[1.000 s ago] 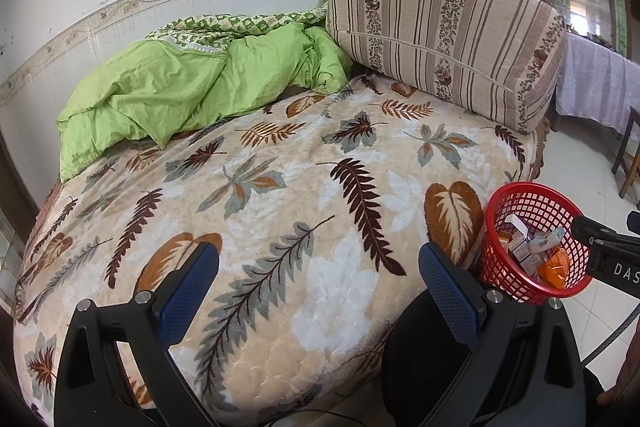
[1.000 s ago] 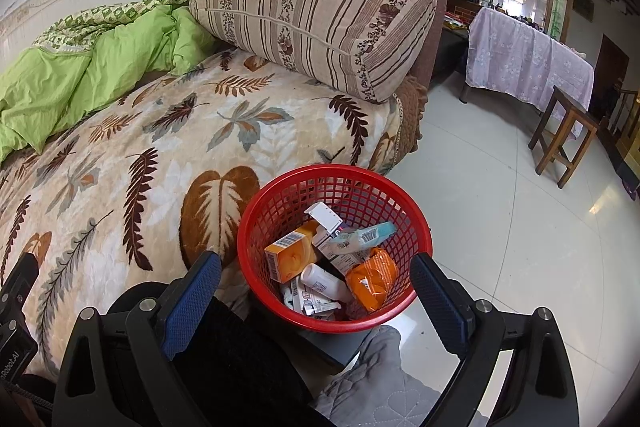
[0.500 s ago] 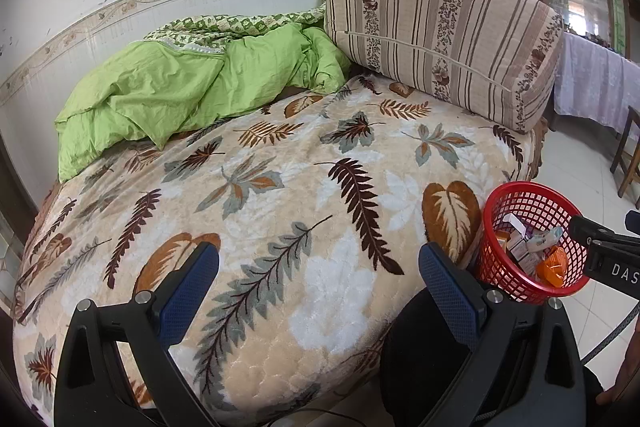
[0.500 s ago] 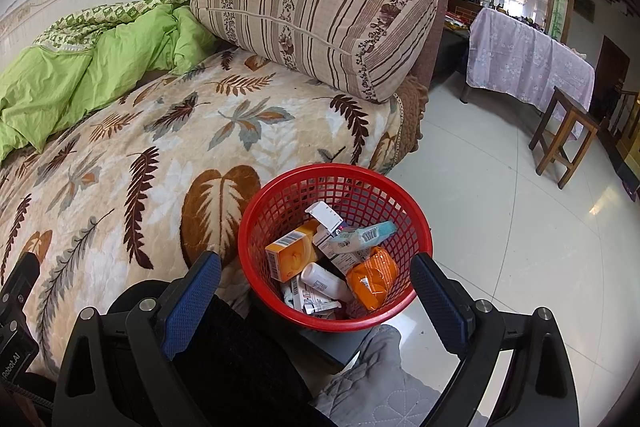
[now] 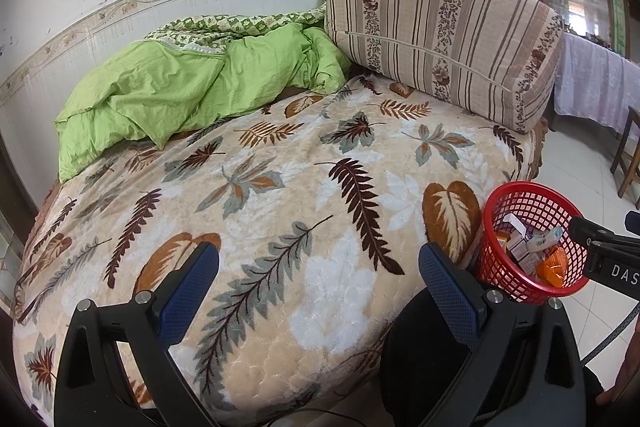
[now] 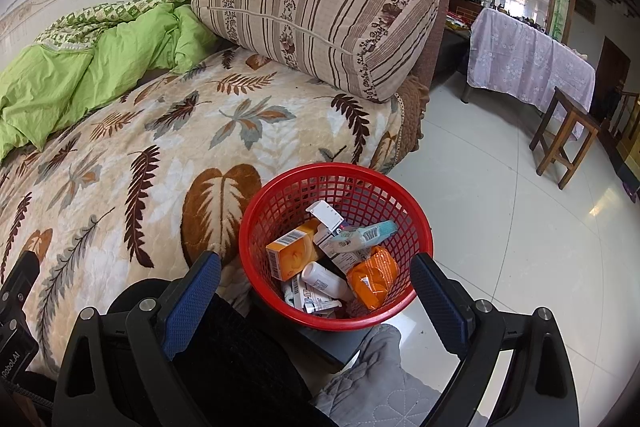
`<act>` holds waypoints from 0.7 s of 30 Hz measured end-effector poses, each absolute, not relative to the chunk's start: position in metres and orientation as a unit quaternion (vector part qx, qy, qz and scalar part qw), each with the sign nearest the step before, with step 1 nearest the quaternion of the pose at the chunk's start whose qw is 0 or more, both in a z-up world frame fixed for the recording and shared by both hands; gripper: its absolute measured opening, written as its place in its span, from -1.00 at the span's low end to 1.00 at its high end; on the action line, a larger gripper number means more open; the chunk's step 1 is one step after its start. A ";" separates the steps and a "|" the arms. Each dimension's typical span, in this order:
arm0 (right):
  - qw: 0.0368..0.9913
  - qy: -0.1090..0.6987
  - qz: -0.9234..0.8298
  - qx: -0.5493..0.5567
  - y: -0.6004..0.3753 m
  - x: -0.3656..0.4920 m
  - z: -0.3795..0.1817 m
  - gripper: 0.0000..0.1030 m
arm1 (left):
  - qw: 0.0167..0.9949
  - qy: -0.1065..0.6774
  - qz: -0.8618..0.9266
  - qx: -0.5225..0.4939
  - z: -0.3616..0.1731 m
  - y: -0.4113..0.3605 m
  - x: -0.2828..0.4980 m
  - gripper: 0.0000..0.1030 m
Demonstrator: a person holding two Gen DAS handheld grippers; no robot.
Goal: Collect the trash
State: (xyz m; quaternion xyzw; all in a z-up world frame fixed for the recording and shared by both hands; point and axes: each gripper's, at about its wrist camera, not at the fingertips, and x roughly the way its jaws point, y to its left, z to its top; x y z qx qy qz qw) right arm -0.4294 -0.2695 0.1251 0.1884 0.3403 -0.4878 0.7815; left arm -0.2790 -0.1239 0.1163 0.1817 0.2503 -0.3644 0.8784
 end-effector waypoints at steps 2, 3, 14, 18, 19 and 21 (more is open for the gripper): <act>0.782 0.340 -0.488 0.188 -0.270 -0.429 0.125 0.87 | 0.878 0.251 -0.365 0.182 0.116 -0.124 -0.279 0.93; 0.782 0.341 -0.487 0.187 -0.270 -0.429 0.125 0.87 | 0.878 0.251 -0.365 0.181 0.116 -0.124 -0.280 0.93; 0.782 0.341 -0.487 0.187 -0.268 -0.428 0.124 0.87 | 0.878 0.250 -0.364 0.181 0.116 -0.124 -0.279 0.94; 0.782 0.341 -0.487 0.187 -0.268 -0.428 0.124 0.87 | 0.878 0.250 -0.364 0.182 0.116 -0.126 -0.281 0.94; 0.782 0.341 -0.486 0.187 -0.268 -0.428 0.124 0.87 | 0.878 0.250 -0.365 0.181 0.116 -0.126 -0.281 0.94; 0.782 0.341 -0.486 0.187 -0.267 -0.429 0.124 0.87 | 0.878 0.250 -0.364 0.181 0.116 -0.126 -0.281 0.93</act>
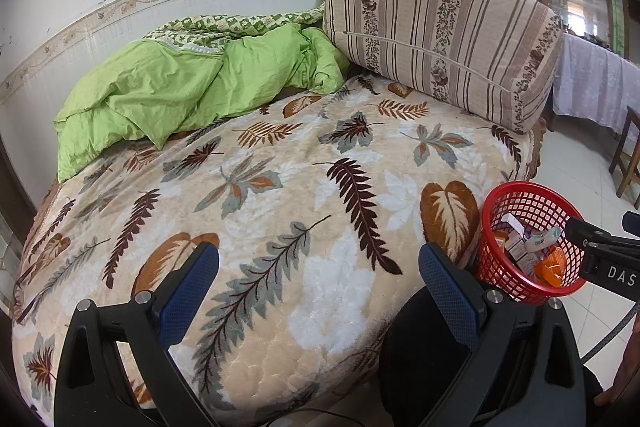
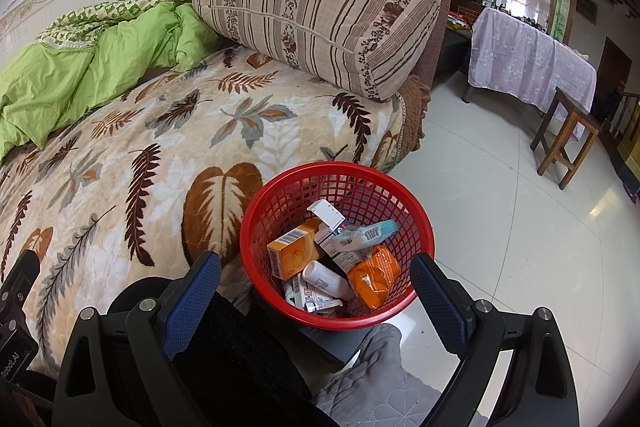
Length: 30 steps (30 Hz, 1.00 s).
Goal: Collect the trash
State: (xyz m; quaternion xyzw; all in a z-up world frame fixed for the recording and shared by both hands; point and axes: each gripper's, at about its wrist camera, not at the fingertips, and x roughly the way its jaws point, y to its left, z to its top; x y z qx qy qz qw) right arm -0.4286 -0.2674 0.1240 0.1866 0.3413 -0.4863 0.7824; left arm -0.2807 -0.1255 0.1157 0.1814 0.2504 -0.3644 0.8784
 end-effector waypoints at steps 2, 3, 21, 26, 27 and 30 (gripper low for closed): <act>0.782 0.342 -0.486 0.187 -0.267 -0.429 0.124 0.87 | 0.878 0.250 -0.365 0.181 0.116 -0.126 -0.281 0.93; 0.783 0.343 -0.485 0.186 -0.267 -0.427 0.122 0.87 | 0.878 0.251 -0.365 0.181 0.116 -0.125 -0.280 0.93; 0.787 0.355 -0.470 0.184 -0.273 -0.420 0.118 0.87 | 0.870 0.276 -0.374 0.162 0.112 -0.130 -0.282 0.93; 0.797 0.359 -0.453 0.175 -0.275 -0.402 0.118 0.87 | 0.872 0.301 -0.362 0.131 0.111 -0.113 -0.259 0.94; 0.802 0.357 -0.448 0.170 -0.275 -0.395 0.120 0.87 | 0.875 0.306 -0.355 0.122 0.110 -0.108 -0.252 0.94; 0.819 0.358 -0.422 0.148 -0.276 -0.365 0.127 0.87 | 0.883 0.333 -0.319 0.092 0.106 -0.087 -0.222 0.94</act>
